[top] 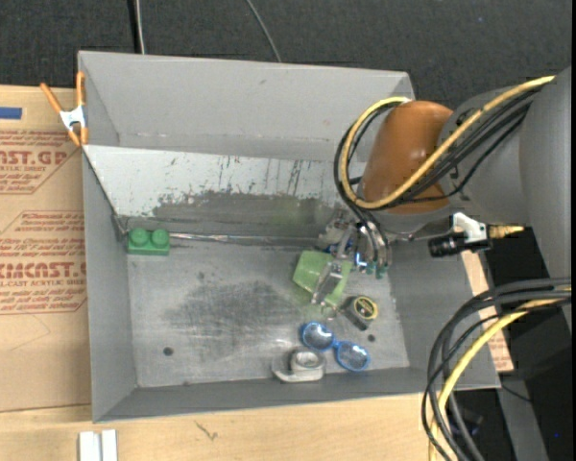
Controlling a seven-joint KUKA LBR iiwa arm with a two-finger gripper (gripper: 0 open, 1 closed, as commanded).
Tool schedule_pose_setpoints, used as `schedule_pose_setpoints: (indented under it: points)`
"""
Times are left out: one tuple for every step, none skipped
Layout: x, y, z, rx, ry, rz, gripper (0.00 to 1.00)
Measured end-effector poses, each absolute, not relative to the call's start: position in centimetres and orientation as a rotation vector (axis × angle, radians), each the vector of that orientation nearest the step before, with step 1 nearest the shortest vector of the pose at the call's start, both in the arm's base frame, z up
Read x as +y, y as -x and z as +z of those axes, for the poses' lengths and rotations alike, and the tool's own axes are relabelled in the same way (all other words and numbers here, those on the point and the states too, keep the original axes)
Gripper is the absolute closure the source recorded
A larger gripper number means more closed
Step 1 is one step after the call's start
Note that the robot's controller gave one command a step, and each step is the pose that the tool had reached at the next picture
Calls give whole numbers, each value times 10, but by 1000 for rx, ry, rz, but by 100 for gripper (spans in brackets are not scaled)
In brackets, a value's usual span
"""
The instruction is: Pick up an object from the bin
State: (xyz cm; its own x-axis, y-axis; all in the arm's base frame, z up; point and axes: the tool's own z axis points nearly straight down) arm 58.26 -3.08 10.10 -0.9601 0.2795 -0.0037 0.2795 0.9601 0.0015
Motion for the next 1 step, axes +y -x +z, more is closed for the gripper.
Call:
schedule_pose_setpoints:
  points:
    - [-37, -585, 100, 3077, -627, 2, 0]
